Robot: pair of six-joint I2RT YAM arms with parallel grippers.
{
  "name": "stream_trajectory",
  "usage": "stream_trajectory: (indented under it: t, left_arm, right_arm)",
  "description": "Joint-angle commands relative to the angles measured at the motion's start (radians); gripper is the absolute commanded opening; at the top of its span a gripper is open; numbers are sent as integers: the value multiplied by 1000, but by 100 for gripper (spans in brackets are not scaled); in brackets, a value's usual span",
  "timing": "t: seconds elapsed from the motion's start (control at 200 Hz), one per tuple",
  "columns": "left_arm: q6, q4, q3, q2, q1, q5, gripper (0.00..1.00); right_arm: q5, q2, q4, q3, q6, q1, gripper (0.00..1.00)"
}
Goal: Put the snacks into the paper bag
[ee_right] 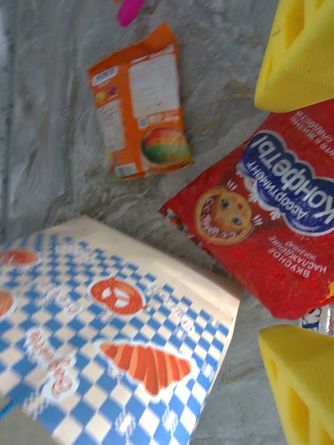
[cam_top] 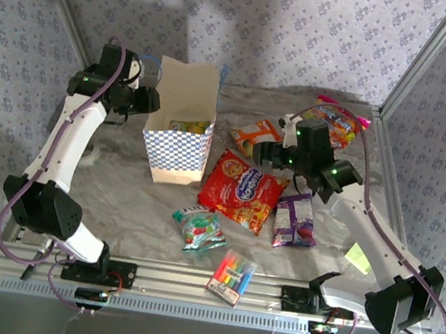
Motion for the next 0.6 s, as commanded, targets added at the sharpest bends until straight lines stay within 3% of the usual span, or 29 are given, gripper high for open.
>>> stream_trajectory:
  t: [0.0,0.31,0.595]
  left_arm:
    - [-16,14,-17,-21,-10,-18,55]
    - [-7,11,-25,-24,-12,-28,56]
    - [-5,-3,-11,-12,-13,-25,55]
  right_arm:
    - [44,-37,-49,-52,68,-30,81]
    - [106,-107,-69,-190,245,-164,82]
    - [150,-117,-169,-220,304,-206,82]
